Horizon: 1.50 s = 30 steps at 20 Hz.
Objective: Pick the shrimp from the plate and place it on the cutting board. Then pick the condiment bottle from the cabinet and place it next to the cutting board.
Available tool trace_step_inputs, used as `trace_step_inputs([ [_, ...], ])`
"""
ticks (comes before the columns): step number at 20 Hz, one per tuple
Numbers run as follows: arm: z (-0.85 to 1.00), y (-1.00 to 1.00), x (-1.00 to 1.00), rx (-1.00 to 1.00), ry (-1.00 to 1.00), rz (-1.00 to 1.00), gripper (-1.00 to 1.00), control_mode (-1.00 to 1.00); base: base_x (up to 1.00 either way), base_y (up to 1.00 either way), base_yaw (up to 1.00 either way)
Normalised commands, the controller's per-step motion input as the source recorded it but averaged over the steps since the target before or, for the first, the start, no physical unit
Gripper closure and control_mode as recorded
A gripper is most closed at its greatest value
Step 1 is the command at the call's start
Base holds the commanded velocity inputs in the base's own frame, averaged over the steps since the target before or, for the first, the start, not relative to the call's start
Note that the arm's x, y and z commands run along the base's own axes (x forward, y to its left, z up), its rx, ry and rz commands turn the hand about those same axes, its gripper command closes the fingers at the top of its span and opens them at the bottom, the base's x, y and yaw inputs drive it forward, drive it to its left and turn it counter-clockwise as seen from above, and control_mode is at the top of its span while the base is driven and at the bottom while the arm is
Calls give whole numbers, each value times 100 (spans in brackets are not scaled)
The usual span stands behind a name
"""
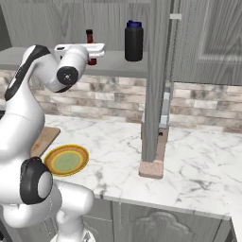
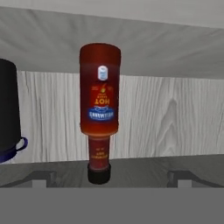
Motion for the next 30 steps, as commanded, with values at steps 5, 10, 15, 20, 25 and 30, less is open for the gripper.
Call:
trace_step_inputs([
  [5,20,0,5,0,2,-1,-100,-100,0,0,0],
  [10,18,0,7,0,3,-2,-100,-100,0,0,0],
  [15,2,3,0,0,6,-1,-100,-100,0,0,0],
  [20,0,9,0,0,6,0,-100,-100,0,0,0],
  [25,4,8,0,0,5,0,-100,-100,0,0,0],
  [30,15,2,6,0,4,-1,-100,-100,0,0,0],
])
